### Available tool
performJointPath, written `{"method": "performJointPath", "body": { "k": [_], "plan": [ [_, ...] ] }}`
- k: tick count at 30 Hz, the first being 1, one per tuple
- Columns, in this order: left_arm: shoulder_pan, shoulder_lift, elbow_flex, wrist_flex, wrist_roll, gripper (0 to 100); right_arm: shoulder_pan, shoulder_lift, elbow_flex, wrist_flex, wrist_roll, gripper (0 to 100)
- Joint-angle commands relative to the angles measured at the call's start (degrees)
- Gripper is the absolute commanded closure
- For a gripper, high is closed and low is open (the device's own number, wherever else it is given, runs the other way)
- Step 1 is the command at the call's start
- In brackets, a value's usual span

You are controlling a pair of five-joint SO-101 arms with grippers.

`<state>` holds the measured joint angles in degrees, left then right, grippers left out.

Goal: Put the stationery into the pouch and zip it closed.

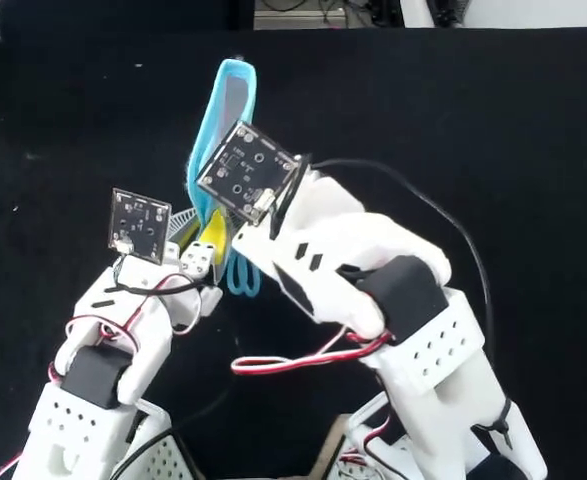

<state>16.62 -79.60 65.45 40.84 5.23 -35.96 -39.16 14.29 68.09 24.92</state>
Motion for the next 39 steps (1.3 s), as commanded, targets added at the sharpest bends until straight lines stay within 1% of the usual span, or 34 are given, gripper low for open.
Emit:
{"method": "performJointPath", "body": {
  "k": [1,5,9,15,19,21,22,24,26,27,30,33,36,39],
  "plan": [
    [0.6,-1.6,-6.5,3.1,-5.0,97,-1.4,-0.9,-1.5,-1.1,0.3,98.8],
    [0.2,-1.6,-6.9,6.7,-9.9,95,-1.2,-0.9,-3.1,-1.1,0.3,98.8],
    [0.2,-1.7,-7.1,6.9,-10.1,85,-1.2,-0.9,-3.1,-1.1,0.3,98.8],
    [0.1,-1.7,-11.5,7.1,-10.0,85,-1.1,-0.9,-3.1,-1.1,0.4,98.8],
    [0.1,-1.5,-11.4,7.0,-10.0,85,-1.1,-0.9,-3.1,-1.1,0.5,98.8],
    [0.5,-1.5,-9.5,6.8,-9.8,86,-1.1,-0.9,-3.1,-1.1,0.5,98.8],
    [0.5,-1.5,-8.5,5.9,-8.8,89,-1.1,-0.9,-3.1,-1.1,0.5,98.8],
    [0.3,-1.6,-6.8,3.5,-6.5,97,-1.1,-0.9,-3.1,-1.1,0.6,98.8],
    [0.2,-1.6,-6.1,2.4,-4.9,96,-1.1,-0.9,-3.1,-1.1,0.6,98.8],
    [0.2,-1.6,-6.2,2.5,-4.0,97,-1.1,-0.9,-3.1,-1.1,0.6,98.8],
    [0.3,-1.6,-6.3,5.1,-3.2,97,-0.4,-0.9,-3.2,-1.8,0.4,98.8],
    [0.0,-1.6,-6.3,9.3,-3.5,97,2.3,-0.9,-4.6,-4.0,0.4,98.8],
    [0.0,-1.6,-6.3,13.3,-7.0,97,4.5,-0.7,-7.7,-4.1,0.4,98.8],
    [0.0,-1.7,-6.4,14.9,-7.6,97,5.7,-0.6,-10.1,-4.2,0.5,98.8]
  ]
}}
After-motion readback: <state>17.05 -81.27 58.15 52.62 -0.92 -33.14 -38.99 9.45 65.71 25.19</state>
